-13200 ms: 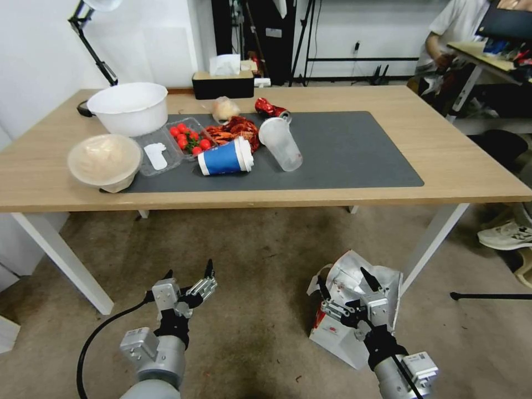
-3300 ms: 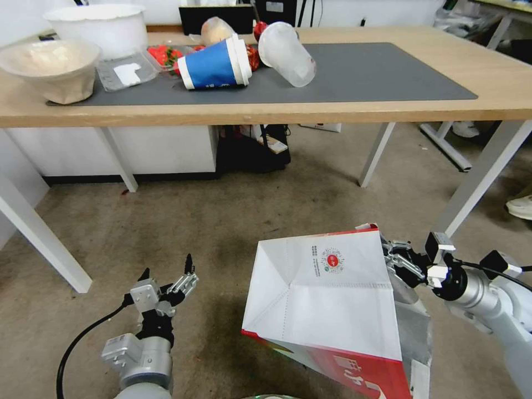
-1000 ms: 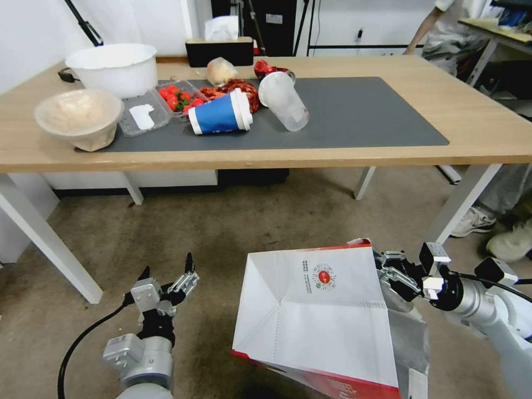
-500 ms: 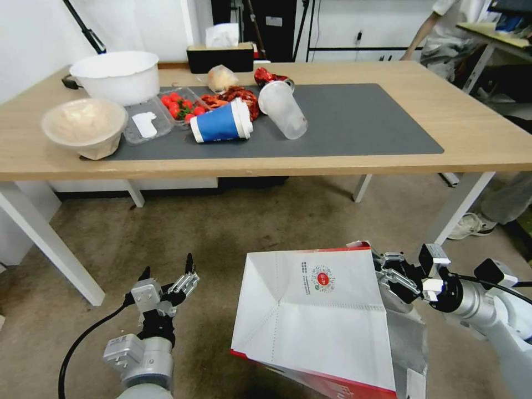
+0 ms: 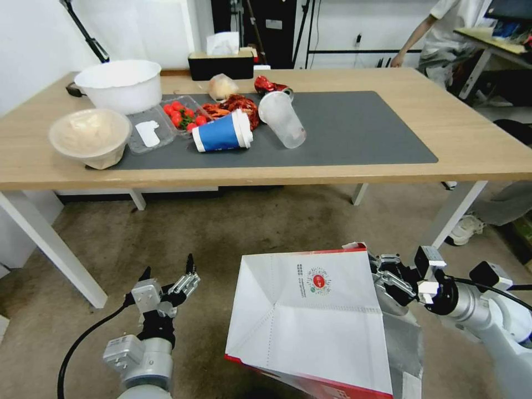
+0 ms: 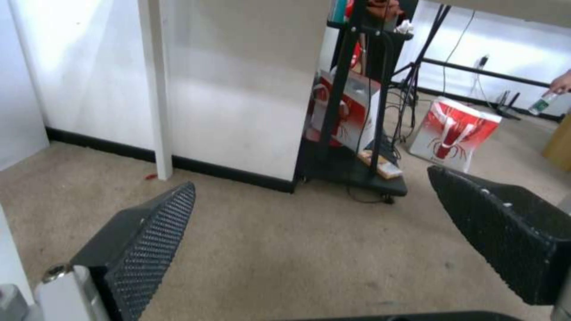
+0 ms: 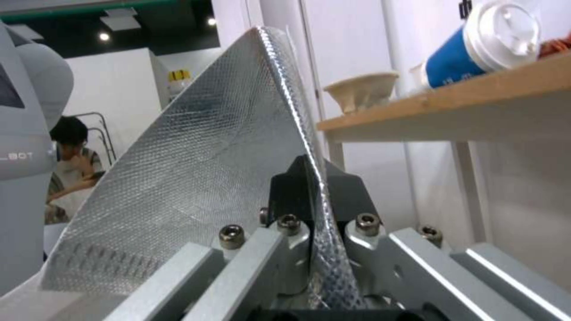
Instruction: Pick up the food delivery bag from the floor and place it on the table.
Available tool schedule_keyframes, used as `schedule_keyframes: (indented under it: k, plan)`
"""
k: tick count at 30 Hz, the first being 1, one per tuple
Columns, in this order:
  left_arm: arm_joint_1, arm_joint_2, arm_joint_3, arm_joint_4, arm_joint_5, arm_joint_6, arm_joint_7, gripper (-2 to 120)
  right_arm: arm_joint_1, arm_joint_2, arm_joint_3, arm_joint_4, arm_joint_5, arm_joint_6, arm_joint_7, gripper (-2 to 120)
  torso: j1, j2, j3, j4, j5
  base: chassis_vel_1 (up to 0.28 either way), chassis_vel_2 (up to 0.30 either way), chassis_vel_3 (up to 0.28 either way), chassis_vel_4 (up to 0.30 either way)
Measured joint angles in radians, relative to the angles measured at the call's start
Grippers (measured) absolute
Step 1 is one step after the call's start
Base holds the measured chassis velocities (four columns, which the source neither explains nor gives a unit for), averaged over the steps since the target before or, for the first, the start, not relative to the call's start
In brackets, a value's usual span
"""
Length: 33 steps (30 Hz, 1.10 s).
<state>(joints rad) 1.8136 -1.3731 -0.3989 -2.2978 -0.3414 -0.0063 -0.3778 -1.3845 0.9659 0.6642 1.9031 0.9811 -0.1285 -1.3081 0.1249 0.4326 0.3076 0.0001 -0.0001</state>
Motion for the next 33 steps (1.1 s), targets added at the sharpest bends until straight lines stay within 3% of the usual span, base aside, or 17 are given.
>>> schedule_keyframes:
  k: [33]
  plan:
    - [0.003,-0.003,0.008,-0.008,0.010,0.000,0.001,97,-0.003,0.004,0.011,0.012,-0.005,-0.005,0.005,0,0.048,0.132,0.084,-0.0001,0.0001,0.000,0.000,0.000,0.000]
